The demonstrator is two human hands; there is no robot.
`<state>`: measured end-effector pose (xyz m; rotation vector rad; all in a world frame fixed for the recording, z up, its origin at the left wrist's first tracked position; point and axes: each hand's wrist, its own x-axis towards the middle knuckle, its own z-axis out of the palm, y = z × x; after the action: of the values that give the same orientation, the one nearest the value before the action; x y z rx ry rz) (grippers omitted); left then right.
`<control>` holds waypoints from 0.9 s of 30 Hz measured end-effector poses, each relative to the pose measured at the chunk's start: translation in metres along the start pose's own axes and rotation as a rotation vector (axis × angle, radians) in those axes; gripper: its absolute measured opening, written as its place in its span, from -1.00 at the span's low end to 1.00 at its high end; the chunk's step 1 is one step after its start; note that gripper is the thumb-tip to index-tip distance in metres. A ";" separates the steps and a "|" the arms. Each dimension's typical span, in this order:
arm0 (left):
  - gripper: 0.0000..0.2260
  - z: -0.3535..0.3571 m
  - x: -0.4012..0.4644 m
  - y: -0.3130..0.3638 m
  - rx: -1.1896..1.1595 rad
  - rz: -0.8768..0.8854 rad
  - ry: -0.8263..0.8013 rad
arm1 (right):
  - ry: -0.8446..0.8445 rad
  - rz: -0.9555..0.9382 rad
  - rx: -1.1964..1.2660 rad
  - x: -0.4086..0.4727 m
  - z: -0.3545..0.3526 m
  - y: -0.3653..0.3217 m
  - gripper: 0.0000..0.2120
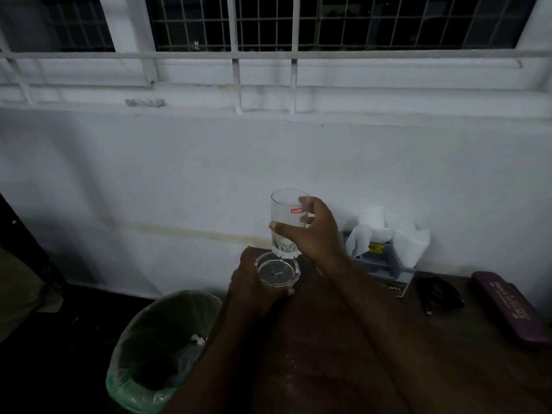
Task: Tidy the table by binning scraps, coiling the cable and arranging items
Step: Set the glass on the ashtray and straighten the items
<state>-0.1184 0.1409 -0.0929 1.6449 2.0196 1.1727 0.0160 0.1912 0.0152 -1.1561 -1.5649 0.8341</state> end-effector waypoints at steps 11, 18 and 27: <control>-0.31 0.004 0.008 -0.007 -0.106 0.129 0.003 | 0.015 0.018 -0.104 -0.008 0.019 0.032 -0.23; -0.32 0.008 0.011 -0.013 -0.115 0.121 -0.028 | 0.014 0.044 -0.129 -0.010 0.029 0.037 -0.22; -0.35 0.011 0.013 -0.016 -0.088 0.127 -0.034 | 0.146 0.059 -0.171 -0.019 0.037 0.039 -0.24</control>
<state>-0.1259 0.1573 -0.1084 1.7590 1.8401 1.2480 -0.0074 0.1864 -0.0364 -1.3610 -1.5099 0.6481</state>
